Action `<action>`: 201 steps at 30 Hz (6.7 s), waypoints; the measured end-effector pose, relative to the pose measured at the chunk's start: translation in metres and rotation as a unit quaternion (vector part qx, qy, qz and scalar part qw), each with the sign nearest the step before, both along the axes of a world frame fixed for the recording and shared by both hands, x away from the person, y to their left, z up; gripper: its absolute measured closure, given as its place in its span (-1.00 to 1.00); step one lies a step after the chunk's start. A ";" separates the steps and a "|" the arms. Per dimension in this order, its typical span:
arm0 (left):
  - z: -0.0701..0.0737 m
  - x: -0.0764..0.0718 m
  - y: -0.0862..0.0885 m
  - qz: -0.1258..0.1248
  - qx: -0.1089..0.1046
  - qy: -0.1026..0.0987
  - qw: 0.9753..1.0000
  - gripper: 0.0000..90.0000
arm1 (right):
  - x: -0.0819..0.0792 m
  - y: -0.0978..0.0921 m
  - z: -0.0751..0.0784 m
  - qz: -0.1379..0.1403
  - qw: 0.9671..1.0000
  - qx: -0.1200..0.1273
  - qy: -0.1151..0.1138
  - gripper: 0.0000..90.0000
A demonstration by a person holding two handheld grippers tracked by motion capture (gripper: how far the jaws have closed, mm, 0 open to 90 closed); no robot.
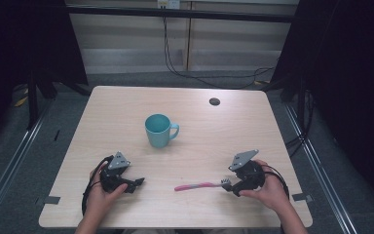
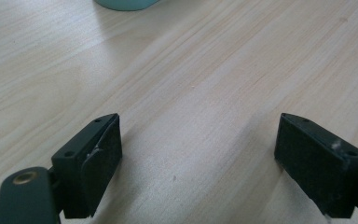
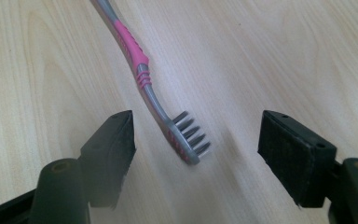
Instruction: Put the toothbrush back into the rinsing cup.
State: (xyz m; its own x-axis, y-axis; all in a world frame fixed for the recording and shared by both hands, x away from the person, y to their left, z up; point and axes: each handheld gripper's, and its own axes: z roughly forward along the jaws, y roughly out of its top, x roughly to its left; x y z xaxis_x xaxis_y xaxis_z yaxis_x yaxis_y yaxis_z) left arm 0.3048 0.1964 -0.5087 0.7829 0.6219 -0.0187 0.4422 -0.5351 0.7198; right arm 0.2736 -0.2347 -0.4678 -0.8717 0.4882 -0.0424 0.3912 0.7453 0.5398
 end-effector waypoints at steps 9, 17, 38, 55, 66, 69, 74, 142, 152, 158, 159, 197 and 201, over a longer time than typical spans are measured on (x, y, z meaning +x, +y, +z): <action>0.000 0.000 0.000 0.000 -0.001 0.000 1.000 -0.67 | 0.007 0.016 0.008 0.036 0.999 -0.030 0.019 -0.21; 0.000 0.000 0.000 0.000 0.000 0.001 1.000 -0.67 | 0.014 0.030 0.011 0.054 0.997 -0.053 0.029 -0.11; 0.000 0.000 0.000 -0.001 0.000 0.000 1.000 -0.67 | 0.019 0.069 0.005 0.116 0.982 -0.119 0.085 0.45; 0.000 0.000 0.000 -0.001 0.000 -0.001 1.000 -0.67 | 0.022 0.082 0.002 0.146 0.968 -0.171 0.107 0.84; 0.000 0.000 0.000 -0.001 0.001 -0.002 1.000 -0.67 | 0.021 0.078 0.004 0.142 0.964 -0.202 0.099 0.86; 0.000 0.000 0.000 -0.001 0.000 -0.001 1.000 -0.67 | 0.021 0.074 0.007 0.132 0.965 -0.206 0.094 0.86; 0.000 0.000 0.000 -0.001 0.001 0.000 1.000 -0.67 | 0.021 0.069 0.015 0.131 0.966 -0.204 0.089 0.86; 0.089 0.019 -0.118 -0.188 0.173 0.074 0.964 -0.41 | 0.043 0.065 0.044 0.102 0.971 -0.201 0.078 0.86; 0.087 0.020 -0.134 -0.210 0.179 0.084 0.958 -0.17 | 0.044 0.068 0.044 0.103 0.971 -0.200 0.079 0.86; 0.088 0.020 -0.143 -0.223 0.171 0.085 0.956 -0.07 | 0.045 0.067 0.045 0.099 0.972 -0.199 0.082 0.85; 0.090 0.020 -0.145 -0.231 0.176 0.082 0.953 -0.05 | 0.045 0.068 0.044 0.101 0.971 -0.200 0.081 0.85; 0.083 0.022 -0.158 -0.257 0.172 0.075 0.948 0.78 | 0.046 0.088 0.063 0.137 0.976 -0.165 0.041 0.85; 0.083 0.022 -0.156 -0.261 0.173 0.085 0.946 0.80 | 0.046 0.089 0.063 0.144 0.975 -0.164 0.036 0.85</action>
